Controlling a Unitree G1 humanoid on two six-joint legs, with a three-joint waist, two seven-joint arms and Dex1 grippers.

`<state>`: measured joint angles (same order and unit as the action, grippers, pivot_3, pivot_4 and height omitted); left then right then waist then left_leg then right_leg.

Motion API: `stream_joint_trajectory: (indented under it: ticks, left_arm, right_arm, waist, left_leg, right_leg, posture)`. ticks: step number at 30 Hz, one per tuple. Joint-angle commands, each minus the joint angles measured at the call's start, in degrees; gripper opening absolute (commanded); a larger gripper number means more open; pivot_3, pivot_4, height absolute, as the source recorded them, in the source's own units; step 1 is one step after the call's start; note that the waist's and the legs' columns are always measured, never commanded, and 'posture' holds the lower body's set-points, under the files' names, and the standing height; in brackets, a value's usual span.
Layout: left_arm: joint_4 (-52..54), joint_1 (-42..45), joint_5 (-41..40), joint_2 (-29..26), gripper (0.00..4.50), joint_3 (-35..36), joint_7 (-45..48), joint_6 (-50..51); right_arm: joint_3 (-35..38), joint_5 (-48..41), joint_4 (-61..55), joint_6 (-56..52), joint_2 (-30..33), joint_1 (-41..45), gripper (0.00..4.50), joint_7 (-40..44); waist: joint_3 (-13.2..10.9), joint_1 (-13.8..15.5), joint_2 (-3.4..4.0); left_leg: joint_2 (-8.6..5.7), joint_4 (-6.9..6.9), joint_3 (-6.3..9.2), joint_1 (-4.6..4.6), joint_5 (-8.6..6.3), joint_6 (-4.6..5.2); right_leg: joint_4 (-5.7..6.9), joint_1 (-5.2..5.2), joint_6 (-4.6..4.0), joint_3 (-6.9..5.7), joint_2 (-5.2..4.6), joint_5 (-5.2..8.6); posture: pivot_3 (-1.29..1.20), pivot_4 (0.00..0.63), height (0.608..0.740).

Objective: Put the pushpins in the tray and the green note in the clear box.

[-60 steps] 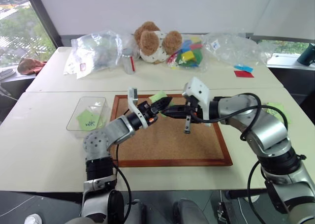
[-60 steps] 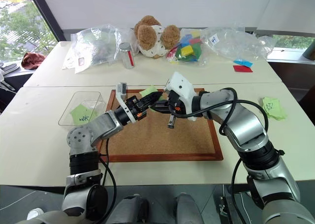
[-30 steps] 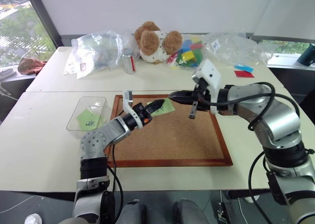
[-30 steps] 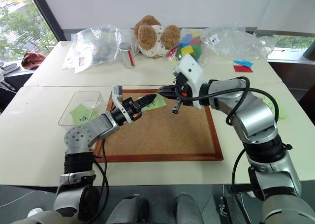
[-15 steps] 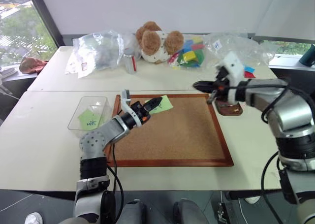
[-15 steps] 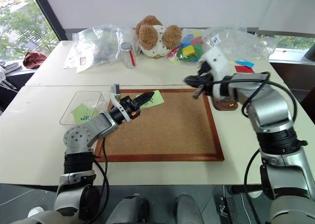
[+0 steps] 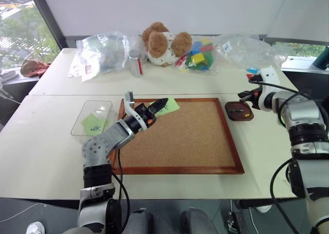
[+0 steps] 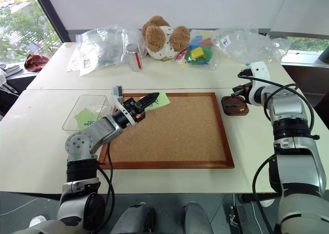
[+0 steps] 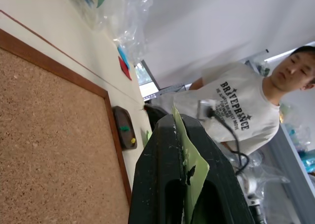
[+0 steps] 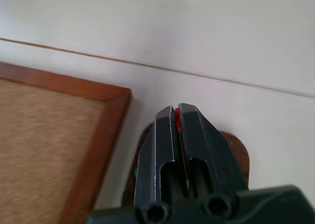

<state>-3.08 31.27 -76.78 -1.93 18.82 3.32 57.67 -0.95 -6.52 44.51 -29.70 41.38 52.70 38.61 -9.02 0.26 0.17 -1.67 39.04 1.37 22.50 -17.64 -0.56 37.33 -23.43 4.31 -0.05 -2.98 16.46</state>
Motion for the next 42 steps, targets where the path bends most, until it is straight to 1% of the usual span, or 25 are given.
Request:
stream_joint_trajectory:
  ticks: [1,4,7,8,9,10,14,18,21,27,29,33,36,38,42]
  left_arm:
    - [3.26,-0.12,-1.1,0.01,0.05,-0.32,-0.13,-0.9]
    - [3.79,-0.54,-1.18,-0.05,0.05,-0.43,-0.42,-1.14]
    - [4.2,-0.81,-1.27,-0.12,0.0,-0.57,-0.61,-1.12]
    - [4.28,-0.87,-1.3,-0.15,0.0,-0.6,-0.68,-1.13]
    - [4.37,-0.93,-1.32,-0.17,0.0,-0.63,-0.73,-1.12]
    - [4.42,-0.96,-1.33,-0.2,0.0,-0.67,-0.77,-1.12]
    - [4.46,-0.97,-1.2,-0.15,0.0,-0.9,-0.78,-1.17]
    - [4.58,-1.14,-1.03,-0.23,0.0,-1.13,-0.63,-1.16]
    - [4.63,-1.21,-1.07,-0.64,0.0,-1.21,-0.45,-1.13]
    - [5.74,-0.95,0.88,-2.46,0.0,-2.29,1.33,-1.89]
    - [6.86,-1.08,1.58,-3.24,0.0,-2.72,1.87,-2.19]
    - [11.15,-1.65,2.97,-4.82,0.0,-3.44,2.17,-3.15]
    - [15.09,-1.94,2.79,-5.23,0.0,-2.95,0.06,-4.66]
    - [18.35,-2.45,2.98,-5.6,0.0,-2.82,-1.96,-5.75]
    - [26.59,-3.89,6.28,-7.24,0.0,-3.15,-7.23,-8.58]
  right_arm:
    - [0.05,1.91,4.35,2.92,-0.49,1.43,0.0,0.26]
    - [0.41,2.5,7.11,4.25,-0.71,1.79,0.0,0.22]
    - [0.91,2.48,8.52,4.92,-0.63,2.27,0.86,0.42]
    - [0.94,2.47,8.69,4.99,-0.56,2.38,1.41,0.56]
    - [0.95,2.49,8.77,5.02,-0.49,2.47,1.8,0.72]
    - [0.98,2.55,8.8,5.05,-0.43,2.56,2.4,0.81]
    - [1.97,2.11,7.66,4.36,0.14,2.88,4.45,1.06]
    - [3.38,1.33,4.22,2.8,0.99,2.86,4.49,1.55]
    - [4.44,0.06,-1.21,0.3,1.54,2.31,4.49,3.1]
    - [3.83,-2.79,-19.43,-5.84,2.95,-1.69,4.49,8.86]
    - [3.26,-4.8,-26.79,-7.09,3.51,-3.79,4.49,12.35]
    - [2.5,-10.48,-41.09,-8.74,4.3,-7.69,4.49,19.92]
    - [2.05,-15.54,-49.84,-10.36,4.7,-9.99,4.49,25.14]
    - [1.91,-18.21,-52.89,-11.79,4.37,-10.44,4.49,26.81]
    - [0.78,-20.53,-55.47,-12.12,3.35,-10.61,4.49,28.17]
  waist:
    - [0.0,0.06,0.0]
    - [0.0,0.12,0.0]
    - [0.0,0.11,0.0]
    - [0.0,0.11,0.0]
    - [0.0,0.1,0.0]
    - [0.0,0.1,0.0]
    - [0.0,0.08,0.0]
    - [0.0,0.02,0.0]
    - [0.0,0.05,0.0]
    - [0.0,0.19,0.0]
    - [0.0,0.32,0.0]
    - [0.0,0.34,0.0]
    - [0.0,0.36,0.0]
    - [0.0,0.36,0.0]
    - [0.0,0.32,0.0]
  left_leg:
    - [0.0,-0.01,0.0,0.01,0.0,0.0]
    - [0.0,0.0,-0.01,0.01,0.0,0.0]
    - [0.0,0.04,-0.01,0.0,0.01,-0.01]
    - [0.0,0.04,-0.01,0.0,0.01,-0.01]
    - [0.0,0.04,-0.01,0.0,0.01,-0.01]
    - [0.0,0.04,-0.01,0.01,0.01,-0.01]
    - [0.0,0.02,-0.01,0.01,0.01,-0.01]
    - [0.0,0.02,0.0,0.0,0.01,-0.02]
    - [0.0,0.01,0.0,0.01,0.01,-0.02]
    - [0.01,-0.01,0.01,0.01,0.01,-0.02]
    - [0.01,-0.01,0.02,0.01,0.01,-0.02]
    - [0.01,-0.01,0.03,0.01,0.01,-0.02]
    - [0.02,-0.02,0.05,0.03,0.0,-0.02]
    - [0.02,-0.01,0.05,0.03,0.0,-0.01]
    - [0.02,0.0,0.05,0.01,0.0,-0.01]
  right_leg:
    - [0.0,-0.01,0.0,0.0,0.0,0.0]
    - [-0.01,0.0,0.0,0.0,0.0,0.0]
    - [-0.01,0.03,0.0,0.0,0.0,0.0]
    - [-0.02,0.03,0.0,0.0,0.0,0.0]
    - [-0.02,0.03,0.0,0.0,0.0,0.0]
    - [-0.02,0.02,0.0,0.0,0.0,0.0]
    - [-0.02,0.02,0.0,0.0,0.01,0.0]
    - [-0.01,0.02,0.0,0.0,0.01,0.0]
    - [-0.01,0.01,0.0,0.0,0.01,0.0]
    - [-0.01,0.0,0.0,0.0,0.03,0.0]
    - [-0.02,0.01,0.0,0.0,0.02,0.0]
    - [-0.03,0.0,0.0,0.01,0.02,0.0]
    - [-0.04,-0.01,0.0,0.01,0.01,0.0]
    - [-0.04,-0.01,0.0,0.01,0.0,0.0]
    - [-0.04,0.01,0.01,0.02,-0.02,0.0]
  posture:
    - [0.0,0.15,0.74]
    - [0.0,0.15,0.74]
    - [0.0,0.15,0.74]
    - [0.0,0.15,0.74]
    - [0.0,0.15,0.74]
    - [0.0,0.15,0.74]
    - [0.0,0.15,0.74]
    - [0.0,0.15,0.74]
    - [0.0,0.15,0.74]
    - [0.0,0.15,0.74]
    - [0.0,0.15,0.74]
    - [0.0,0.15,0.74]
    - [0.0,0.15,0.74]
    - [0.0,0.15,0.74]
    - [0.0,0.15,0.74]
